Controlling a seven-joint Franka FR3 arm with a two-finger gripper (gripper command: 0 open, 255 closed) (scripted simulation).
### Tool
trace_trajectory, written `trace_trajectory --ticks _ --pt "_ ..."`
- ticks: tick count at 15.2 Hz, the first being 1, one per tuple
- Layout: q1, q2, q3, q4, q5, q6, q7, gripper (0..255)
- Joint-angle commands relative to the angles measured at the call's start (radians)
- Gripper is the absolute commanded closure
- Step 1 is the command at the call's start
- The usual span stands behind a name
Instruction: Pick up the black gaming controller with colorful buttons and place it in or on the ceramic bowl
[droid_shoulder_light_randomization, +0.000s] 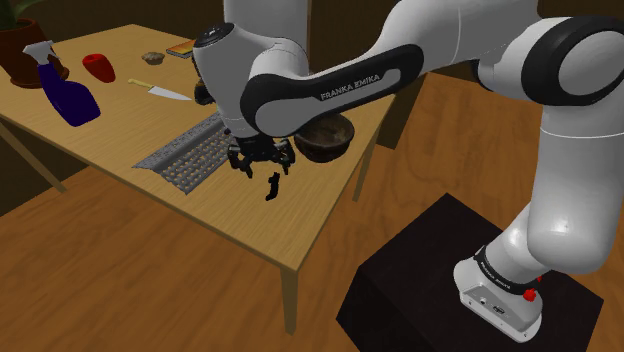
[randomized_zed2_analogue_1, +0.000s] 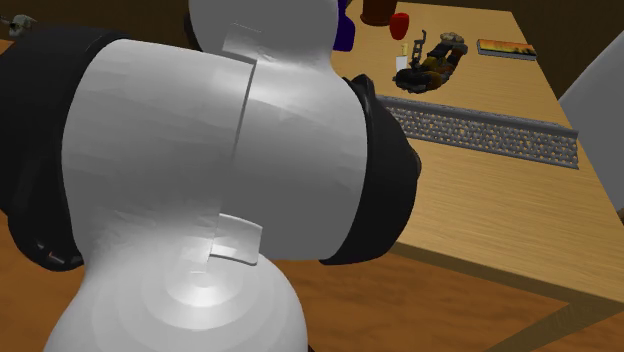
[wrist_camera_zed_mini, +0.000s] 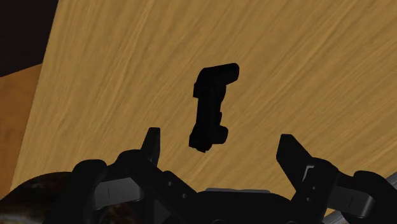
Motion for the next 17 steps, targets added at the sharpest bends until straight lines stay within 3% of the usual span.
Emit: trace_trajectory --ticks 1,5,13,14,17 --pt "0.003 0.012 -0.006 -0.011 -0.009 0.019 0.011 0" --pt "-0.007 0.020 -0.013 -0.061 -0.020 0.074 0.021 0" --pt "-0.007 0.020 -0.013 -0.061 -0.020 0.074 0.021 0" --pt "-0.007 0.020 -0.013 -0.061 -0.020 0.074 0.021 255" --pt "-0.007 0.020 -0.013 -0.061 -0.020 0.074 0.021 255"
